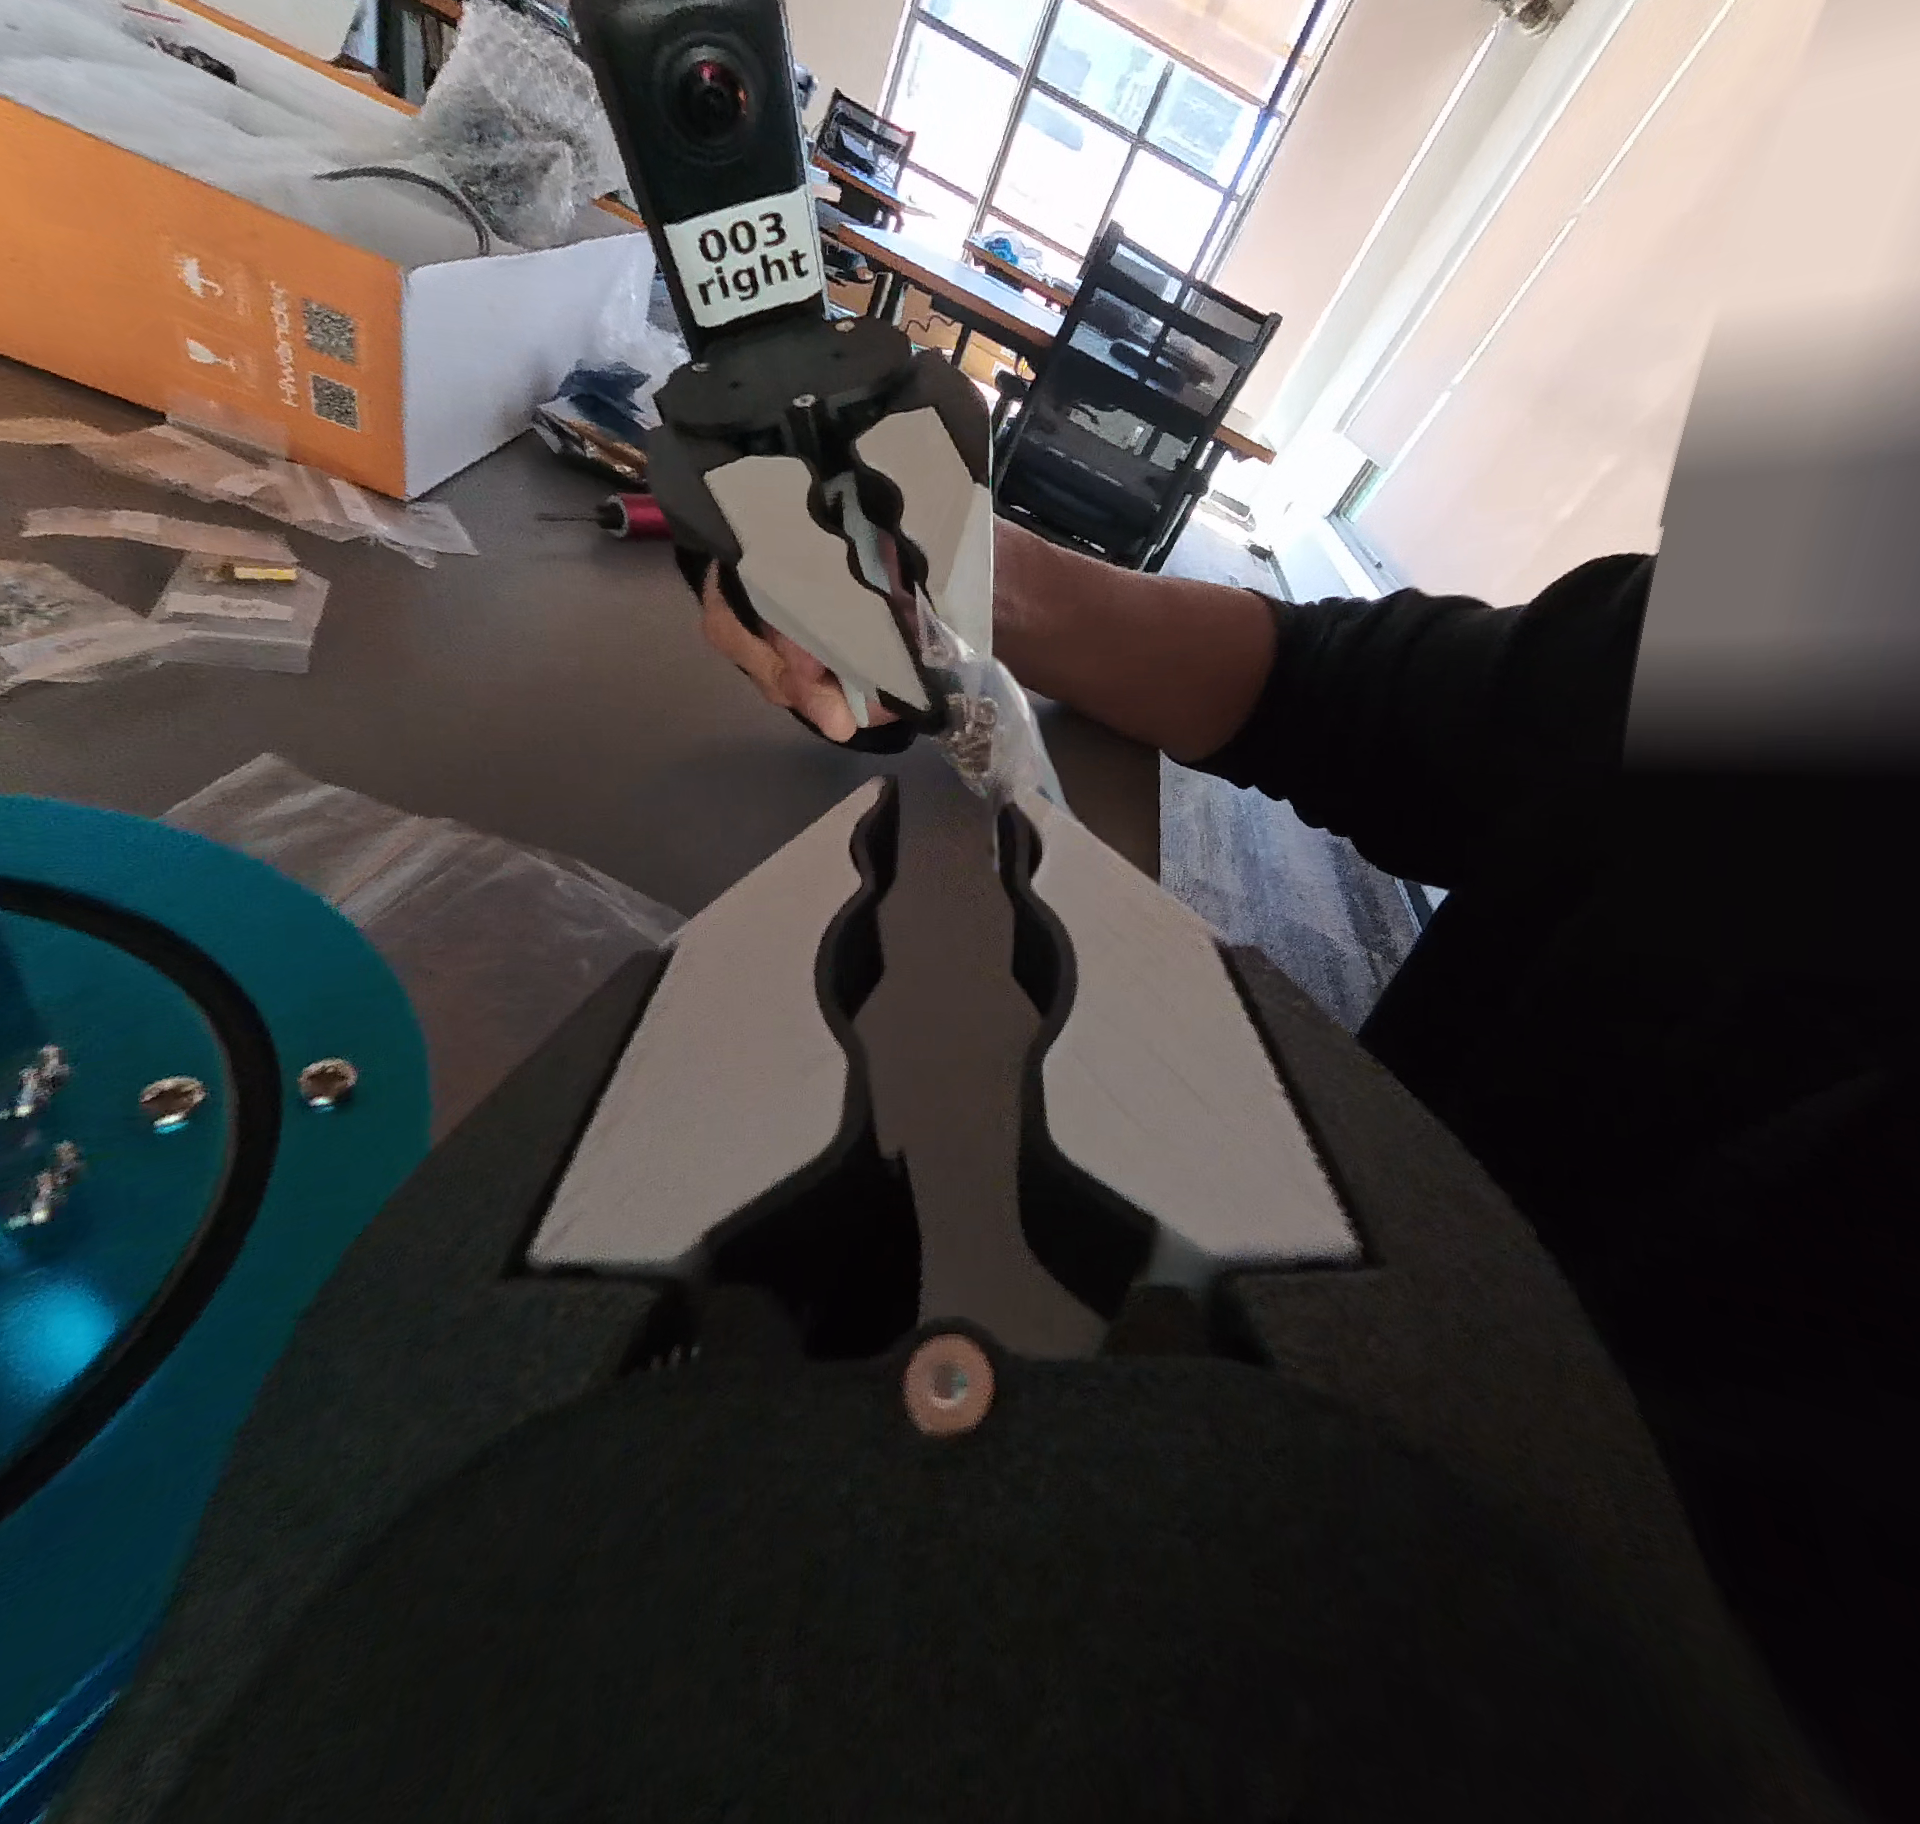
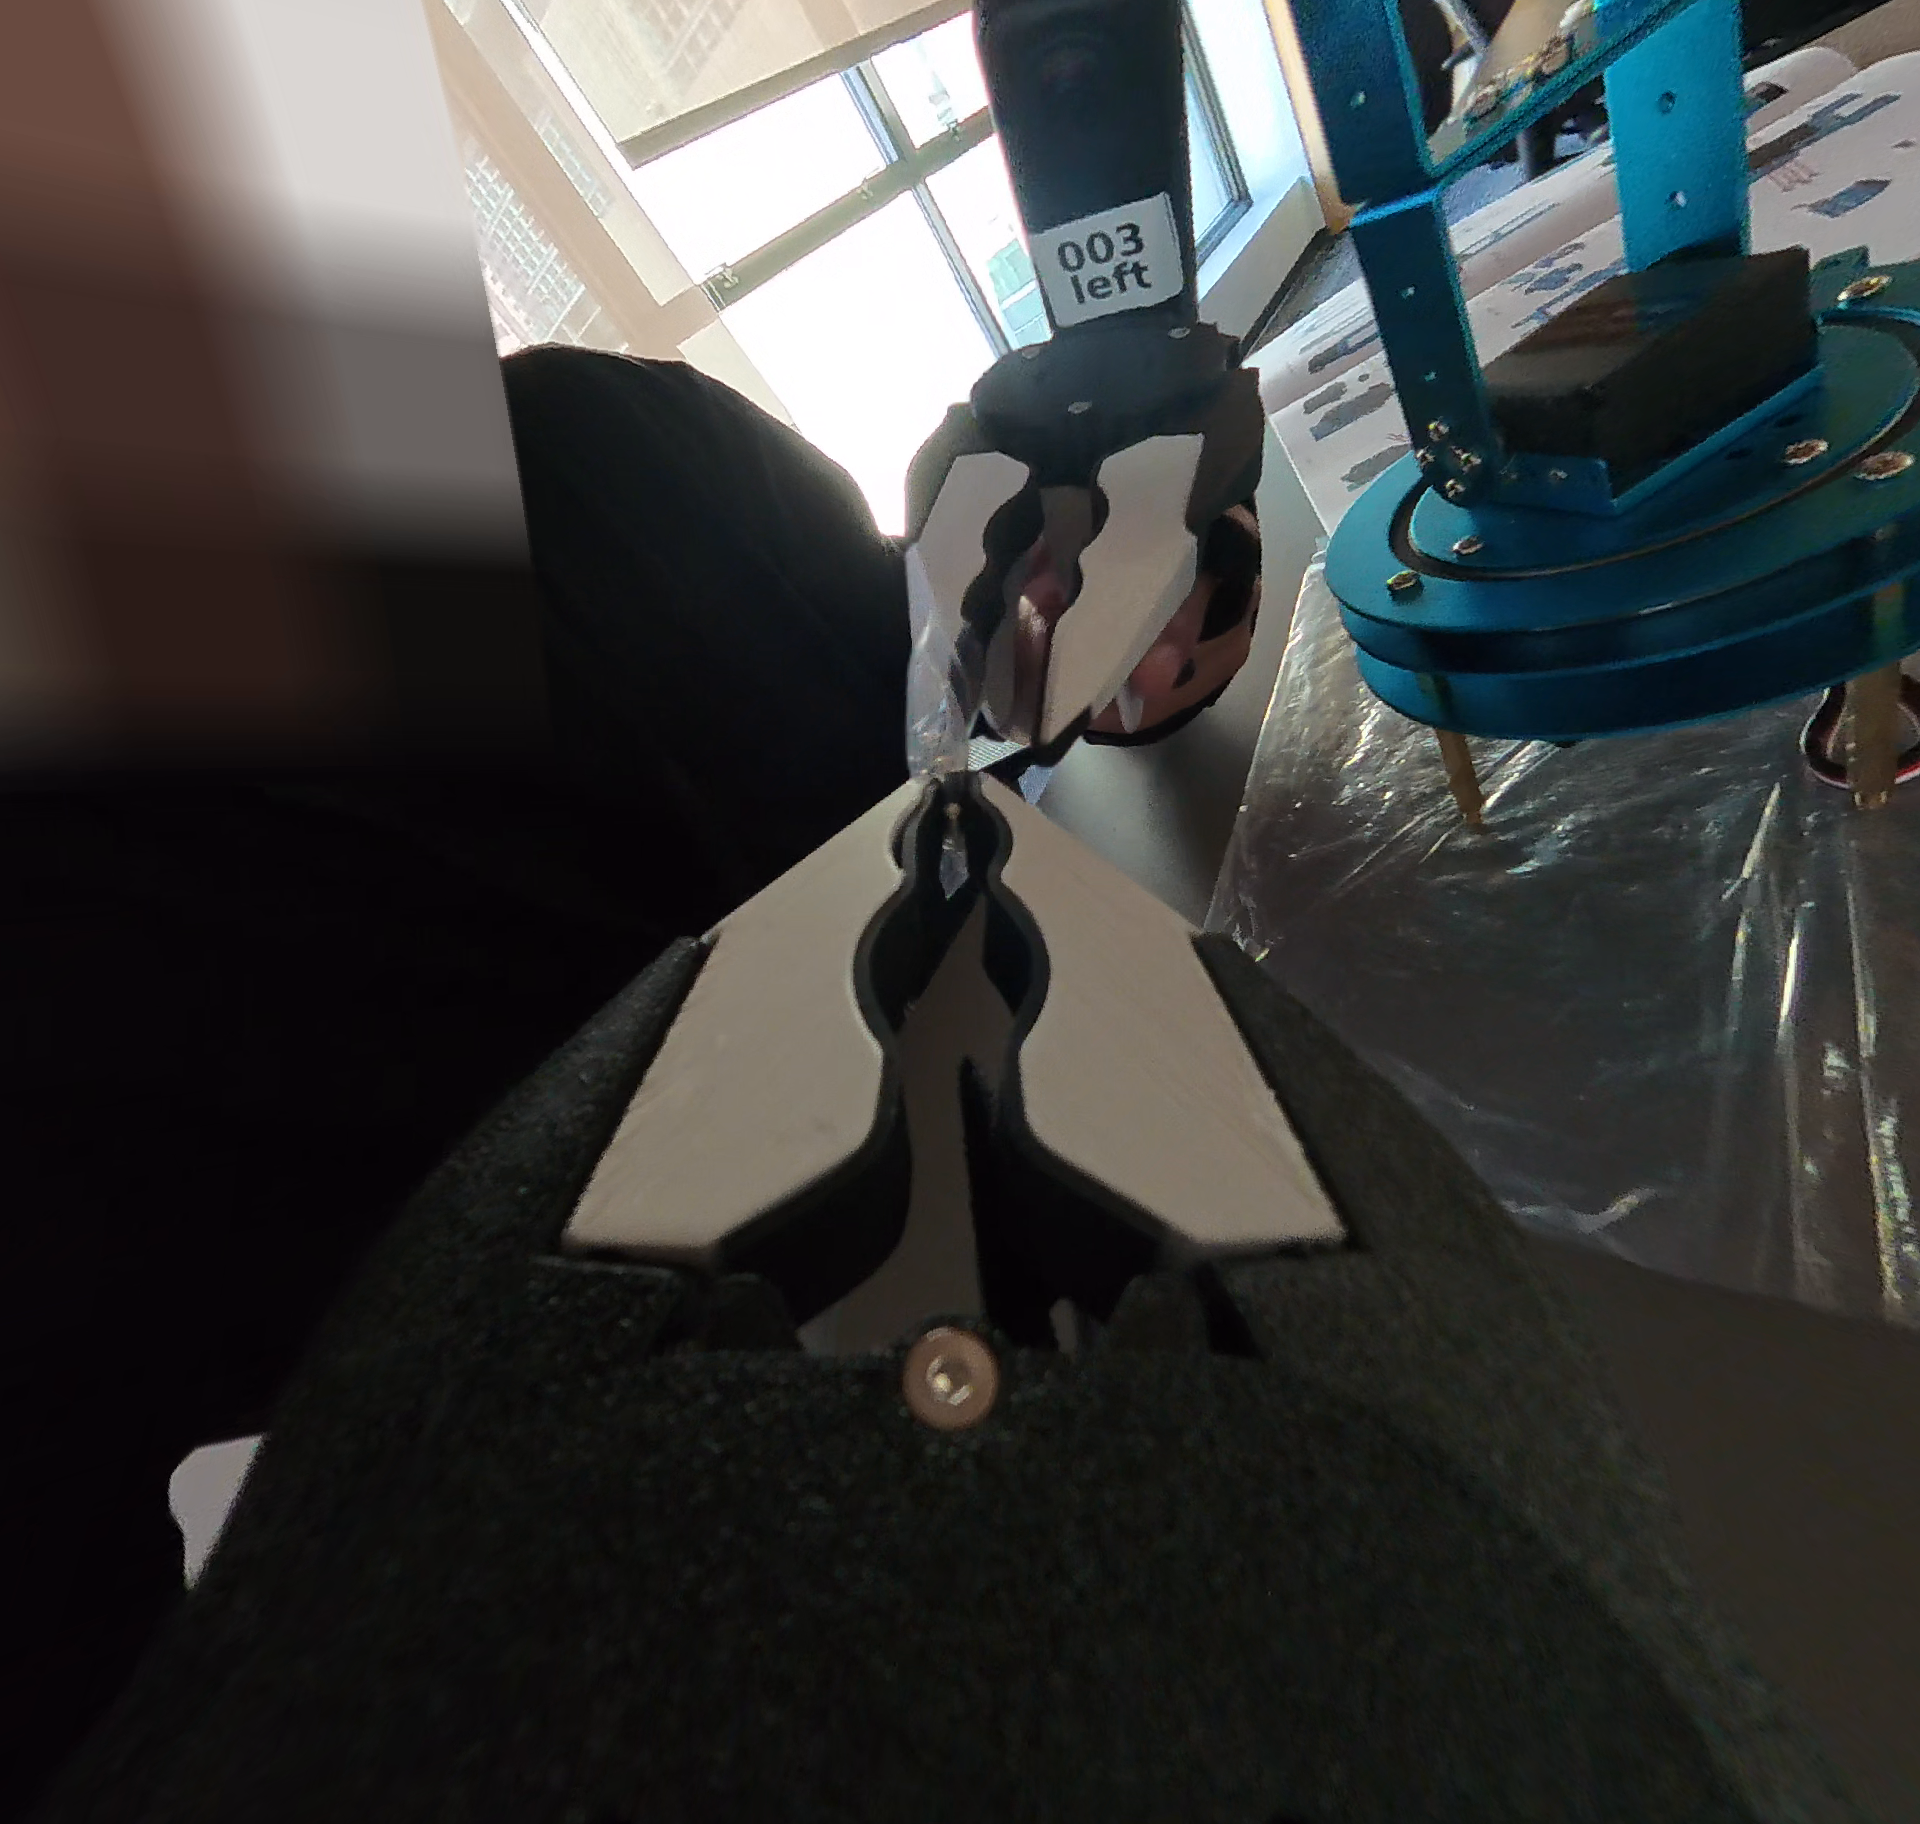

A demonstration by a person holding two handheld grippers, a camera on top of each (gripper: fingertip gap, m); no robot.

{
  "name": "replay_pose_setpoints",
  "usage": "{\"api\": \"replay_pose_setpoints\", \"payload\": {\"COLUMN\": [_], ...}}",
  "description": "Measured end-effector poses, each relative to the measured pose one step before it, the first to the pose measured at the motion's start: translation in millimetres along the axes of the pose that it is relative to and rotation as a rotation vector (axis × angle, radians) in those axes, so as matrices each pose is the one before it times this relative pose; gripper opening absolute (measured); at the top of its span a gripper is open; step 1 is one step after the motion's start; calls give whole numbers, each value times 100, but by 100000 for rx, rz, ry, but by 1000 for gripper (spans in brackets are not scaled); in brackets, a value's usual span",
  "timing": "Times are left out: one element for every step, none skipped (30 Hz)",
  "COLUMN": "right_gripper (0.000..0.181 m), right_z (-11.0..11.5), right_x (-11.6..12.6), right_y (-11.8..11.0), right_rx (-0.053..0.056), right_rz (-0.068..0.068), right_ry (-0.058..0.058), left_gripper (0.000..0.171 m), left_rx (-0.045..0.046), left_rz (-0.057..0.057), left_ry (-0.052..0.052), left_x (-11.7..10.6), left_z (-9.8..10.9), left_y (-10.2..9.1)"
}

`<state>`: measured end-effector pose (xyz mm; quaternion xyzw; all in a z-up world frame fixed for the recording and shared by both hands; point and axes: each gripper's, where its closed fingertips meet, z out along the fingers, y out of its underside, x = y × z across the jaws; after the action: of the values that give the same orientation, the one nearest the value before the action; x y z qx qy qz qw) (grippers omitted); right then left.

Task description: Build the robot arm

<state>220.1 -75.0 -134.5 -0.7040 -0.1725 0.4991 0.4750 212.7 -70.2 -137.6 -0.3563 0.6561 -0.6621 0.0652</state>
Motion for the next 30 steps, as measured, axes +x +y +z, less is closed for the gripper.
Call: {"api": "replay_pose_setpoints", "payload": {"right_gripper": [2, 2, 2, 1, 1, 1, 1, 1, 1, 1, 1, 1, 1, 2, 2, 2, 2, 2, 2, 2, 2, 2, 2, 2, 2, 2, 2, 2, 2, 2], "right_z": [38, -75, -168, -238, -192, 76, 122, 80, 38, 0, 9, 86, 145, 143, 106, 57, -23, -114, -205, -179, -25, 171, 128, -14, -11, -24, 14, 92, 167, 158], "right_x": [132, 201, 50, -68, 5, 37, -67, 149, 287, 136, 122, -22, -65, 93, 120, 96, 190, -2, -155, -164, 28, 30, -273, -282, 68, 242, -41, -94, -155, -102], "right_y": [50, -16, -36, -174, -202, 105, 71, 71, 99, 70, -18, -10, 58, 118, 100, 94, 48, -34, -238, -348, -210, -31, -213, -248, 70, 81, -134, -102, 6, 47], "right_rx": [-330, 172, 341, 1084, 761, -1120, -234, 42, -452, -677, -90, -72, -525, -944, -696, -542, -246, 190, 1300, 1739, 615, -346, 974, 1321, -619, -514, 936, 520, -182, -452], "right_rz": [-213, -440, 218, 170, -356, -469, 451, 629, 337, 279, -285, -13, -131, -348, 13, 287, -226, -627, -572, -719, -1302, -896, 18, 734, 789, 872, 1328, 873, 381, -351], "right_ry": [923, 1246, 30, -505, 362, 488, -516, 698, 1617, 890, 1077, 246, 55, 1014, 996, 653, 1258, 34, -802, -615, 933, 795, -1200, -1546, 432, 1588, -146, -493, -677, -91], "left_gripper": [14, 3, 0, 0, 0, 0, 0, 0, 0, 1, 8, 15, 20, 20, 17, 11, 0, 0, 0, 0, 0, 0, 0, 0, 0, 0, 0, 0, 0, 0], "left_rx": [-371, -9, 571, 1041, 582, -368, -319, -85, -121, 39, -44, -291, -422, -589, -760, -718, -115, 1229, 2669, 3053, 2227, 1694, 1790, 1021, -384, -612, -199, -707, -1253, -1096], "left_rz": [1268, 975, 276, -503, -1175, -1422, -1272, -640, 61, 255, 179, 303, 480, 688, 788, 600, 380, -256, -1625, -3314, -5084, -5660, -3743, -1127, 970, 2412, 2234, 2013, 2965, 3487], "left_ry": [932, 1134, -871, -2188, -850, 967, 323, -1123, -1370, -1507, -1193, -201, 376, 796, 1286, 1468, 1133, 1011, 1267, 1322, 2667, 4402, 3654, 1367, -870, -1887, -1424, -2082, -3835, -3056], "left_x": [226, 244, -122, -425, -311, -26, -45, -187, -182, -176, -135, 13, 98, 194, 294, 318, 255, 134, -20, -214, -130, 230, 352, 154, -81, -140, -28, -151, -403, -249], "left_z": [63, 0, -81, -163, -121, 18, 60, 66, 65, 59, 64, 71, 99, 95, 133, 133, 63, -68, -264, -372, -293, -149, -46, 16, 60, 38, 10, 45, 81, 94], "left_y": [86, 43, -80, -178, -107, 68, 67, 26, 25, 10, 5, 44, 64, 108, 183, 192, 122, -84, -316, -397, -285, -199, -207, -105, 60, 52, -40, 34, 155, 172]}}
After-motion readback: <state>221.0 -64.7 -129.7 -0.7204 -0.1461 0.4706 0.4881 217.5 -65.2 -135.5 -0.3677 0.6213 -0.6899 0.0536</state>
